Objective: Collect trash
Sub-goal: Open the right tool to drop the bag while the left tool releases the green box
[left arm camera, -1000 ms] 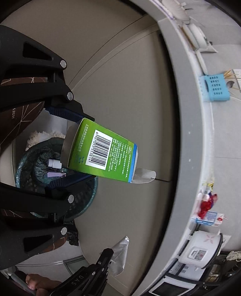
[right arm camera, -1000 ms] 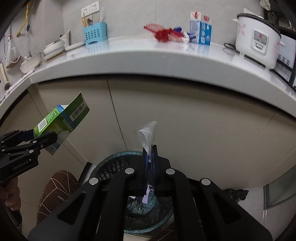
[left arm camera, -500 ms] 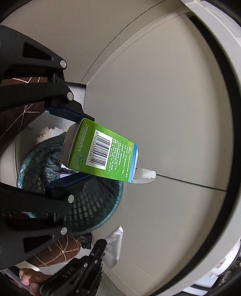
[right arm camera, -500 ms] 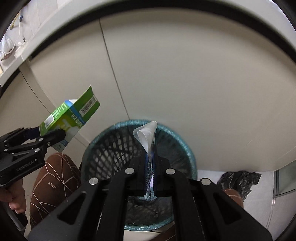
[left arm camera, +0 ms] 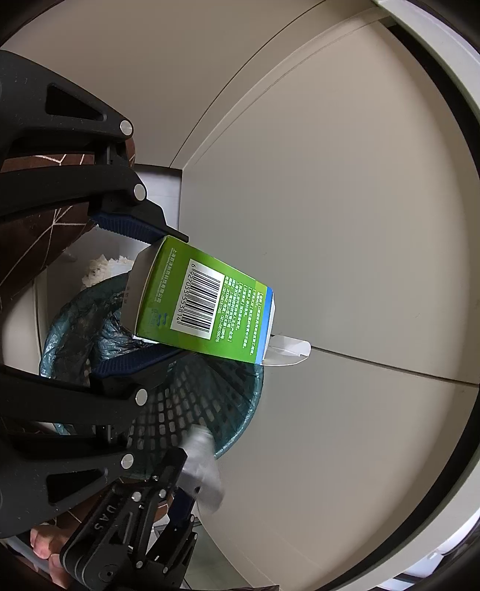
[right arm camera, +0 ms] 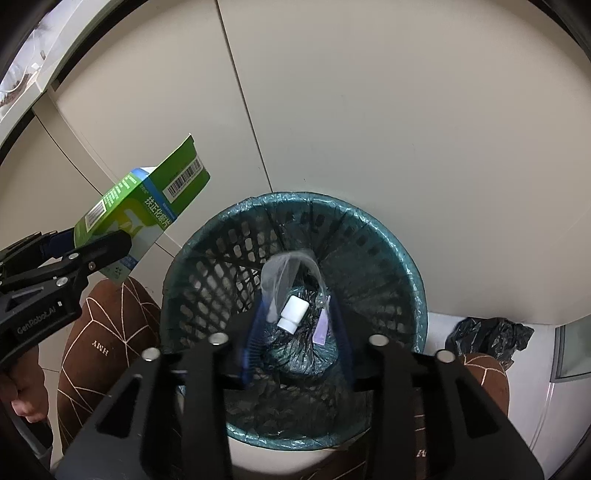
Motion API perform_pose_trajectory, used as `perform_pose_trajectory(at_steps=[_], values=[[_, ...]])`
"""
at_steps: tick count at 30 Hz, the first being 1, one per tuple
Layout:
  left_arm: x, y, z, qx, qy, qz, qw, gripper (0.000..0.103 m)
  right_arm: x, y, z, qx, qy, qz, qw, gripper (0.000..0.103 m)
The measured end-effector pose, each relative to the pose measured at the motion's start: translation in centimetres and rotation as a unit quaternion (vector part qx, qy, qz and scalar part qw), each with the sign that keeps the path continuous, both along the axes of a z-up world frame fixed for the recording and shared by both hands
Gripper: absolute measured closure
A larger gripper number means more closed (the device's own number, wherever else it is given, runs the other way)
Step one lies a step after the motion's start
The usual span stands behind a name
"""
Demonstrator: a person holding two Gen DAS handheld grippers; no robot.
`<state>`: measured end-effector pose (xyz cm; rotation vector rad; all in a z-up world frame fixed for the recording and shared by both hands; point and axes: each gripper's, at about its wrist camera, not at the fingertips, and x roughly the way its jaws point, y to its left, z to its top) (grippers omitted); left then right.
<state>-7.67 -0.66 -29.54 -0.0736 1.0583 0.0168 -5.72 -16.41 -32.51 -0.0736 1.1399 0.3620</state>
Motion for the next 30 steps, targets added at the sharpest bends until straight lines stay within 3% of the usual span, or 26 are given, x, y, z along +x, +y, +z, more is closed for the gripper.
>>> perform_pose_trajectory(at_steps=[5,11,30], values=[[0.4,-0.2,0.1,-0.001,0.001,-0.006,1.0,0.051,-0.2,-0.5,0.5,0.005,-0.002,-0.011,1.0,0.035],[0.1,-0.7,0.2,-0.002,0.002,-0.016,0.9999,0.051,-0.3,-2.2,2.0,0.017,-0.018,-0.033,0.999,0.023],[1.3,-4.0,-1.6,-0.007,0.02,-0.062,0.9979,0.048,-1.2,-6.8,4.0,0.013,-0.035,-0.079,0.996,0.019]])
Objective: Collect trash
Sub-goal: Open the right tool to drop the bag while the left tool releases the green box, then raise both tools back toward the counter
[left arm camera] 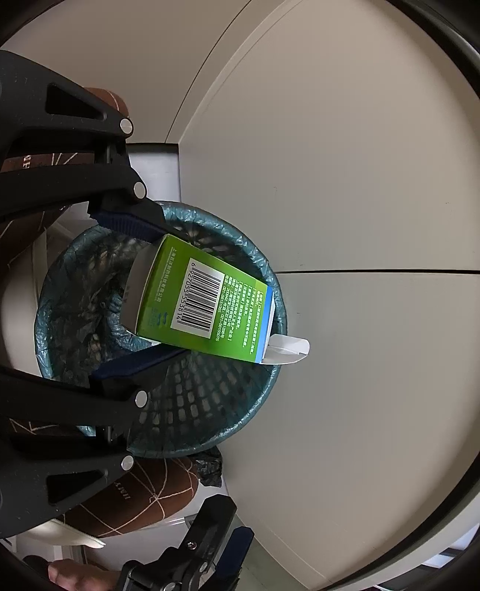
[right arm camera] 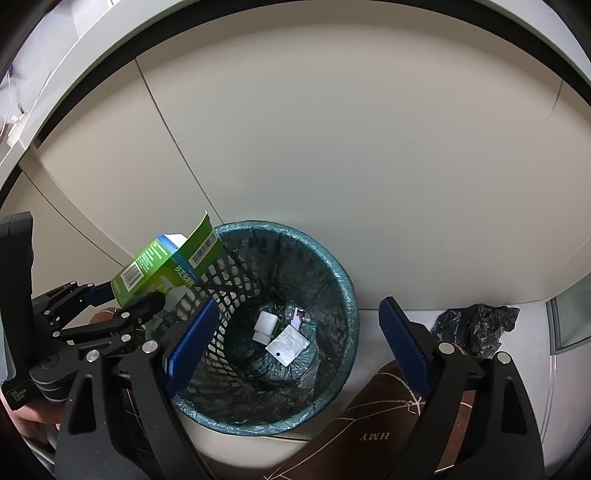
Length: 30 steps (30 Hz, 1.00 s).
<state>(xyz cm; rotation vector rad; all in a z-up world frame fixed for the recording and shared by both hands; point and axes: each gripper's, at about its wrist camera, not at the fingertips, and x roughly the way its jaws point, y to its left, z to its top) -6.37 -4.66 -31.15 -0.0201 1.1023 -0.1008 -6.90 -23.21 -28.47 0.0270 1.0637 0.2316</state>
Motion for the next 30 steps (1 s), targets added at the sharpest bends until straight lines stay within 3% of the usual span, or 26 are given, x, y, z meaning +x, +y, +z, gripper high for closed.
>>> perform_pose_trajectory(at_steps=[3,8,10,17,30], values=[[-0.2,-0.3,0.0,0.004,-0.007,0.0,1.0,0.037,0.0,-0.2,0.3,0.002,-0.003,-0.002,1.0,0.019],[-0.4,0.2,1.1,0.002,-0.019,0.008,0.9998,0.03,-0.1,-0.6,0.9,0.005,-0.014,-0.007,1.0,0.019],[-0.5,0.4,1.7,0.0,-0.025,0.01,0.9996,0.029,-0.2,-0.9,1.7,0.005,-0.023,-0.008,1.0,0.019],[-0.6,1.0,5.7,-0.007,-0.069,0.022,0.9974,0.01,0.3,-1.9,5.9,0.006,-0.067,-0.012,0.998,0.019],[1.8,2.8,16.3,-0.017,-0.157,0.034,0.9869,0.006,2.3,-3.0,16.3,-0.008,-0.173,-0.011,0.985,0.019]])
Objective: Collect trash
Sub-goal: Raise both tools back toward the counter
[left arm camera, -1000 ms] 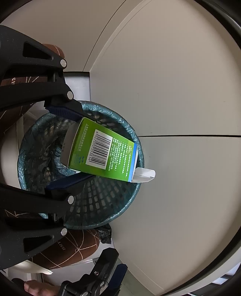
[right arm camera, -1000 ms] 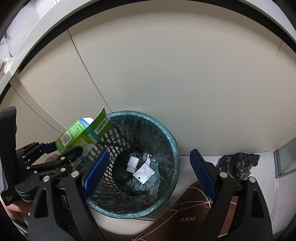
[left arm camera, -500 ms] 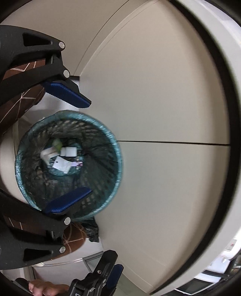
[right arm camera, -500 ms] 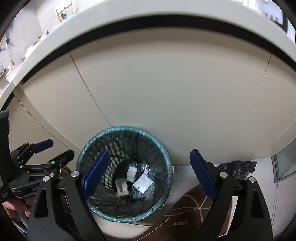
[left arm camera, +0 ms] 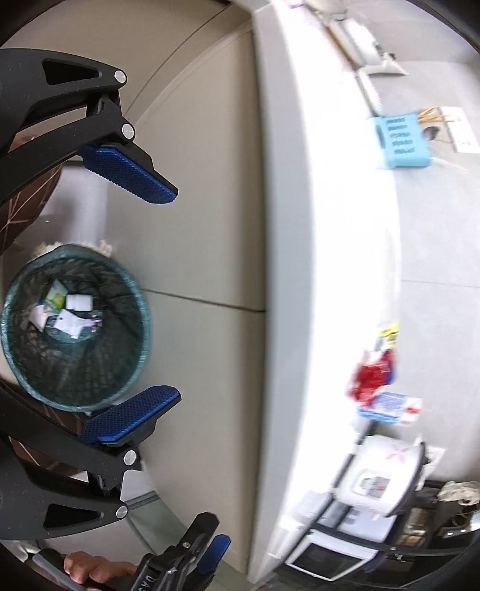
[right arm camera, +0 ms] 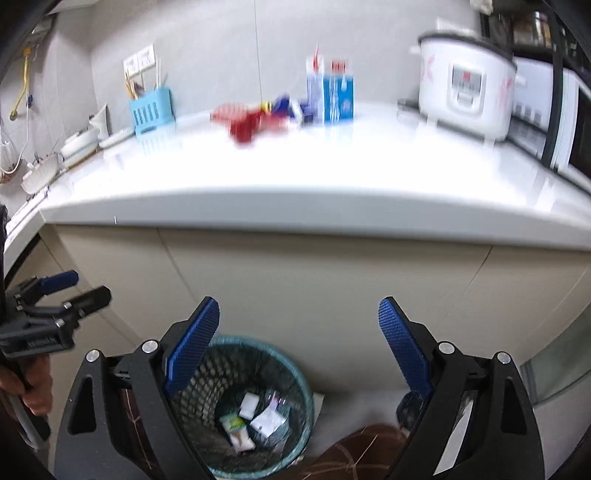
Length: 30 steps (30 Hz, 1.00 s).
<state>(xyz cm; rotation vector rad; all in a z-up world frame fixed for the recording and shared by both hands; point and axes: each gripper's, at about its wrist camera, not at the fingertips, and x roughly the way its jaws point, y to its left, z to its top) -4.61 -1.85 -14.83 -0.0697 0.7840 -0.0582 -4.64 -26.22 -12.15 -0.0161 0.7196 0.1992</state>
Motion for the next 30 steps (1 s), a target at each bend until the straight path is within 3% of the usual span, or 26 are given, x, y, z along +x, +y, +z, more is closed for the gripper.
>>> perform_pose_trajectory(at_steps=[7,14,22,30], values=[[1.5,0.5,7.5,0.007,-0.039,0.009,0.9992,0.006,1.2,0.2,5.5,-0.004,-0.047,0.011,0.999,0.018],[3.8,0.6,12.0,0.022,-0.055,0.009,0.9982,0.006,3.7,0.6,9.4,-0.007,-0.072,0.012,0.997,0.014],[7.1,1.5,12.7,0.013,-0.044,0.014,0.9988,0.006,7.9,-0.1,11.6,0.003,-0.078,0.004,0.997,0.009],[12.0,3.1,12.3,0.002,-0.02,0.023,0.9995,0.006,14.0,-0.3,11.6,-0.012,-0.076,-0.008,0.997,0.008]])
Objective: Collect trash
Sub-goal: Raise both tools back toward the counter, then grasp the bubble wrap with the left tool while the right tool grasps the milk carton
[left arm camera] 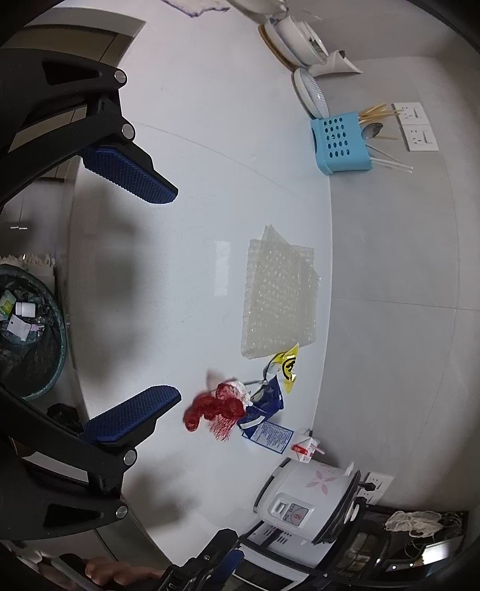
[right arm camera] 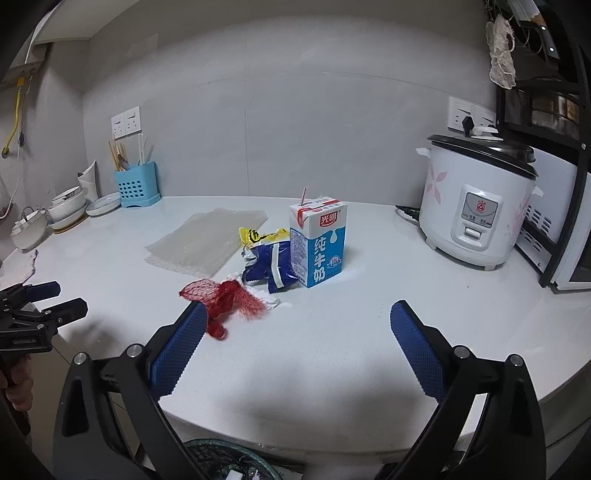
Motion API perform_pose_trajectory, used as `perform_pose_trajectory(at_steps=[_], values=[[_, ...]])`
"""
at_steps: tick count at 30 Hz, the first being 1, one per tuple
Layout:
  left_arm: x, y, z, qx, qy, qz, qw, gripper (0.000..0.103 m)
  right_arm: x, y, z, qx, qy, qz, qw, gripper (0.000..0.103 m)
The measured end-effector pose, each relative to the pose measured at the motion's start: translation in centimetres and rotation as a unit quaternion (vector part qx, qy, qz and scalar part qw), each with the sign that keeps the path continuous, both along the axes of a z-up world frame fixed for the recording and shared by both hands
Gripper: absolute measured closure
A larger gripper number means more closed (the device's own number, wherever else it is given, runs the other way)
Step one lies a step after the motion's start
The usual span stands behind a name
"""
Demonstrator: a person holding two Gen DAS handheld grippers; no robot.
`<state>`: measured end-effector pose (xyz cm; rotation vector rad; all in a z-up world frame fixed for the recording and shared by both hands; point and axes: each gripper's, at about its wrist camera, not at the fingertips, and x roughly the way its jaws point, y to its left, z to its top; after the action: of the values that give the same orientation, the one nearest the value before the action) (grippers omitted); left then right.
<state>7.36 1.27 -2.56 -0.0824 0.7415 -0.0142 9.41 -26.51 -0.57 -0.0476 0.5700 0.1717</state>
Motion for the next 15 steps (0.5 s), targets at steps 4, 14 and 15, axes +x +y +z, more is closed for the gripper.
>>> perform_pose_trajectory(at_steps=[4,14,15], values=[[3.3,0.8,-0.3,0.006,0.009,0.008,0.9999,0.006,3.7,0.0,-0.6,-0.007,0.001,-0.01,1.0,0.008],[12.6,1.4,-1.0,0.023,0.038,0.014,0.9989,0.006,13.2,0.0,-2.5,-0.003,0.006,-0.008,1.0,0.008],[13.5,1.5,-1.3,0.022,0.042,0.016,0.9988,0.006,14.0,0.0,-2.7,-0.007,0.007,-0.009,1.0,0.008]])
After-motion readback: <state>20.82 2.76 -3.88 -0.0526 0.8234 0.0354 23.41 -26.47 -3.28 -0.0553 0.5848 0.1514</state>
